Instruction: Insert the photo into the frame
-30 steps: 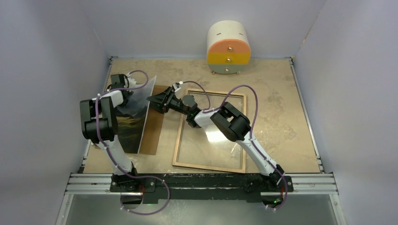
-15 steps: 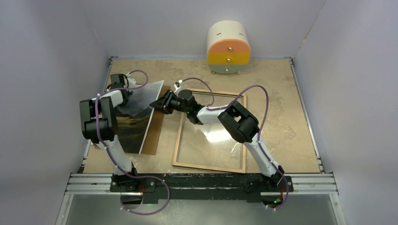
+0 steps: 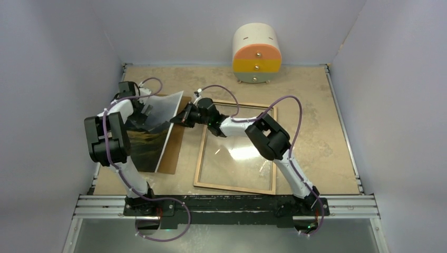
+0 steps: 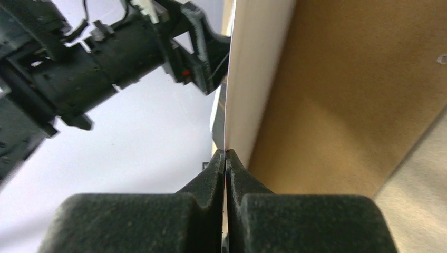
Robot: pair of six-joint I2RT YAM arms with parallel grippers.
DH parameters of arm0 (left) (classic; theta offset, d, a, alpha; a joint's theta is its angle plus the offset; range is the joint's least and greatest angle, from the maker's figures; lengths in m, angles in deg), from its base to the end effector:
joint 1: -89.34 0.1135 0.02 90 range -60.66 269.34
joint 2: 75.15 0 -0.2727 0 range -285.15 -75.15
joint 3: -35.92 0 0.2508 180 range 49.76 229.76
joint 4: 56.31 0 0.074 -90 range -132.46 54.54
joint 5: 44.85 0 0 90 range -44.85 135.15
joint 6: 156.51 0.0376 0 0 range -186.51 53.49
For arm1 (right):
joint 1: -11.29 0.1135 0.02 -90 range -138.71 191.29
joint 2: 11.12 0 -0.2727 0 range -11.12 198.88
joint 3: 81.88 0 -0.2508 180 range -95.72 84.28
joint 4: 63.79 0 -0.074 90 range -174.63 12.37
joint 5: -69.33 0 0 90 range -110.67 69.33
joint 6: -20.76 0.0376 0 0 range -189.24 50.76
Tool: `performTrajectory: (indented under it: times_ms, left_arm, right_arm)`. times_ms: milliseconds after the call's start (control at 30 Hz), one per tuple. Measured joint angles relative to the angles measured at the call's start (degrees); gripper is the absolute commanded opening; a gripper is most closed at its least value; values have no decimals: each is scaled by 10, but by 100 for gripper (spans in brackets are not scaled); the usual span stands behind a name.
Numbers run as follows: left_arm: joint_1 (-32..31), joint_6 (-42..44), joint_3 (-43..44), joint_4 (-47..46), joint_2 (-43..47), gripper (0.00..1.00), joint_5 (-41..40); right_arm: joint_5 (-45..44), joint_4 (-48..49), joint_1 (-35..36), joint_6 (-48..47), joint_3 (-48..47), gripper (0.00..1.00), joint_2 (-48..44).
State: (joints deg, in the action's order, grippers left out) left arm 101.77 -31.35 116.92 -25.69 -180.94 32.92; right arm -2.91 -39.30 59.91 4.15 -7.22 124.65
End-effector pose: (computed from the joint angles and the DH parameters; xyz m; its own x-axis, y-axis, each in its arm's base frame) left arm 0.3740 0.0906 0.1796 -0.8460 0.3898 -0.3637 0.1950 0.8611 0.4695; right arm 0.3489 0.4134 0.1653 -0.8965 0.3629 -0.2541 -0.1960 0.1893 0.9622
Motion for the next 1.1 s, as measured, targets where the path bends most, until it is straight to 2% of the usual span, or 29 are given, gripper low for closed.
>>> performTrajectory:
  times_ms: [167,333,567,767,933,1100]
  left_arm:
    - [35,-13,54,119,16,98,59]
    - [63,-16,98,185,96,99,90]
    - [68,-21,124,212,177,100,136]
    - [81,-39,126,226,179,100,159]
    - [89,-56,126,224,179,100,166]
    - [89,-68,126,219,179,100,170]
  right_arm:
    - [7,-74,-10,-56,0,0,-32]
    - [19,-163,-27,-138,0,0,-121]
    - [42,-278,-63,-249,5,0,-291]
    - [115,-323,-148,-265,82,0,-440]
    - [81,-492,-194,-314,52,0,-481]
    - [-35,-707,-185,-381,-6,0,-529]
